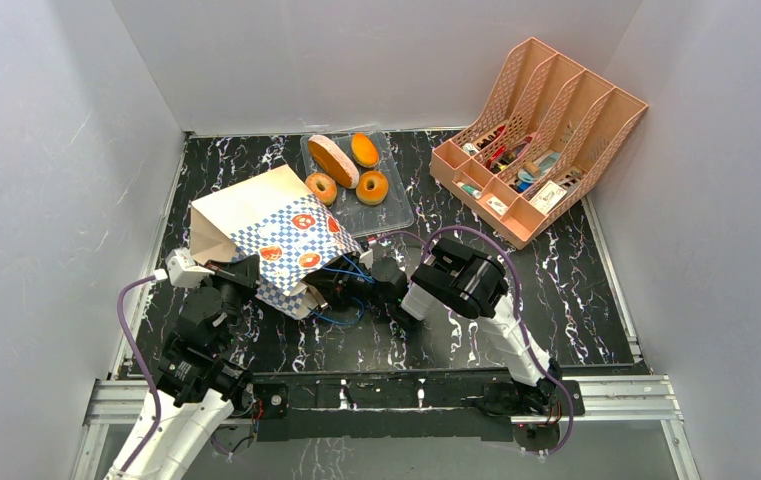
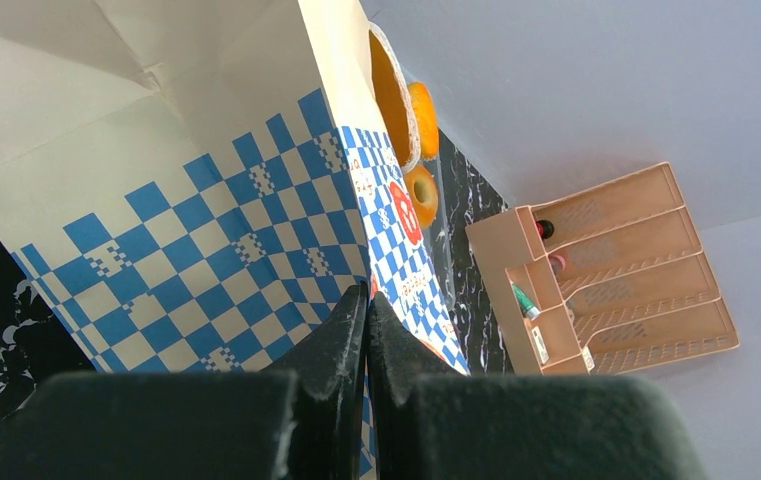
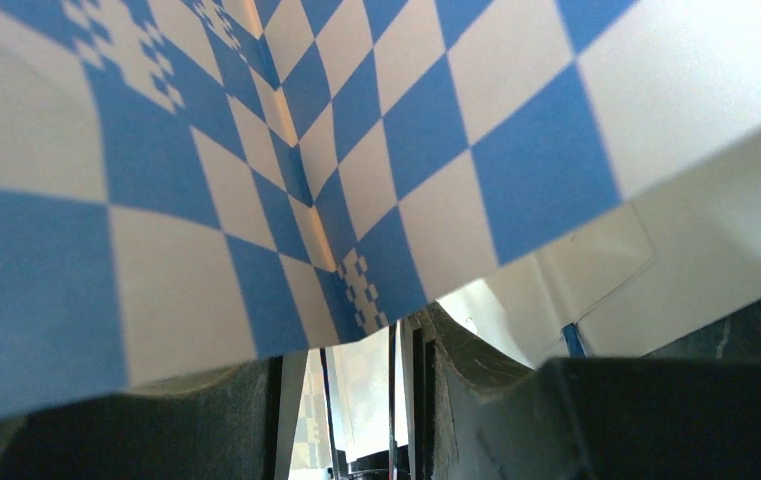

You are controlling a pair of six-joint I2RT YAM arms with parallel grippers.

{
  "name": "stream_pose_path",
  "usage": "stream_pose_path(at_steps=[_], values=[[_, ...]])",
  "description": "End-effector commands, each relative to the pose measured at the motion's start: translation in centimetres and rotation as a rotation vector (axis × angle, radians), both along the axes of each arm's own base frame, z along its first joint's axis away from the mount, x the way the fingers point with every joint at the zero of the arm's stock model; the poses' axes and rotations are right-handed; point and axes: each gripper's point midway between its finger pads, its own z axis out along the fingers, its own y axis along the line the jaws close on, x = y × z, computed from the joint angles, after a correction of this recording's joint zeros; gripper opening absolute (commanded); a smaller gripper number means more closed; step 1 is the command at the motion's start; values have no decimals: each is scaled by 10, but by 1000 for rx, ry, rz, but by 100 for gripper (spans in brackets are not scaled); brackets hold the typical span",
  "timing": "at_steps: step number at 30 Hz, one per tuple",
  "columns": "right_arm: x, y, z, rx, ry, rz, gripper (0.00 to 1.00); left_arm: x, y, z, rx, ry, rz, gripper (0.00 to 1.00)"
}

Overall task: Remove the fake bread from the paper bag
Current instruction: Take out the fake bread from the paper bag.

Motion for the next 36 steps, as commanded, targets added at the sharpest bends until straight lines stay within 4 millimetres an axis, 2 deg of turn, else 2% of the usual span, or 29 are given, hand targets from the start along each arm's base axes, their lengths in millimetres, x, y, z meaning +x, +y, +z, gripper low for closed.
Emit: stream_pose_path(at_steps=[1, 29, 36], values=[[8, 4, 31, 71, -80, -4, 34, -2, -3, 11, -10, -22, -21, 0], [4, 7, 60, 149, -130, 27, 35, -2, -6, -3, -22, 4, -32, 0], [5, 12, 58, 147, -129, 44, 35, -1, -8, -2, -24, 2, -37, 0]])
